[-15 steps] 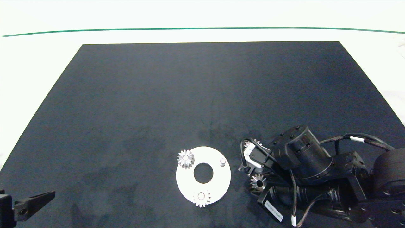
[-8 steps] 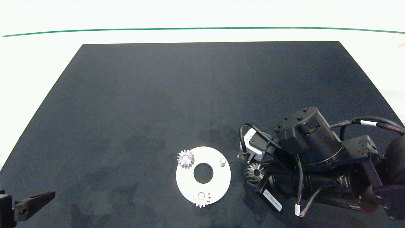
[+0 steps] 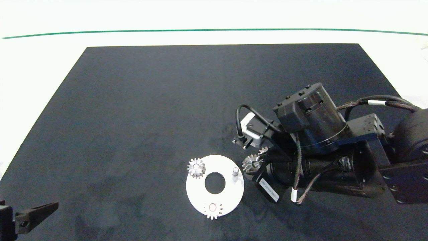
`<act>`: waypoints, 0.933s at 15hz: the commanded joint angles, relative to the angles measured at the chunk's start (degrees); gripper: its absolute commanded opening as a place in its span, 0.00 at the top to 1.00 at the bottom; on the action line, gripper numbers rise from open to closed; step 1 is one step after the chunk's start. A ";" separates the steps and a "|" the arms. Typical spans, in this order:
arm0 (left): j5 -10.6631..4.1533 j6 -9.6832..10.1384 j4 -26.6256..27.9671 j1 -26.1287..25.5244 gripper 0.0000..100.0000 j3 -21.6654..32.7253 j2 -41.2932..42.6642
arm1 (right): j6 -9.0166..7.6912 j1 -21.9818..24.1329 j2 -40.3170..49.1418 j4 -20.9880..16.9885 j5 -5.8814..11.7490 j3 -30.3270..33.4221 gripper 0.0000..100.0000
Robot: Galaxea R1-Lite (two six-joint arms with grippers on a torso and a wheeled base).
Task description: Remove an incorrectly installed larger gear and replace it with the correct smaller gear
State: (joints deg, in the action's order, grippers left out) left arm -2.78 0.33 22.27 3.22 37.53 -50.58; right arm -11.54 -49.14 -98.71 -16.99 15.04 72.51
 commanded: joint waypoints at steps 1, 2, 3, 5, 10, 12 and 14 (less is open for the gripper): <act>-0.03 0.02 0.14 0.03 0.00 -0.01 -0.05 | -0.06 -0.87 -2.45 -0.06 0.07 2.02 0.75; -0.03 0.02 0.14 0.03 0.00 -0.01 -0.13 | -0.06 -1.05 -2.89 -0.06 0.07 2.37 0.75; -0.03 0.02 0.14 0.03 0.00 -0.01 -0.13 | -0.06 -1.40 -3.42 -0.06 0.07 2.55 0.75; -0.03 0.02 0.14 0.03 0.00 -0.01 -0.13 | 0.03 -1.57 -4.30 -0.06 0.07 2.72 0.75; -0.03 0.02 0.14 0.12 0.00 -0.01 -0.05 | 0.12 -1.57 -5.88 -0.06 -0.01 3.25 0.75; -0.03 0.02 0.14 0.12 0.00 -0.01 -0.05 | 0.21 -1.57 -6.15 -0.06 -0.01 3.25 0.75; -0.03 0.02 0.14 0.12 0.00 -0.01 -0.05 | 0.21 -1.48 -6.32 -0.06 -0.01 3.25 0.75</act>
State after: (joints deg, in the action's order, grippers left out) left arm -2.78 0.30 22.26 3.30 37.53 -50.65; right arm -11.29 -50.69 -104.72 -16.97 14.96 75.79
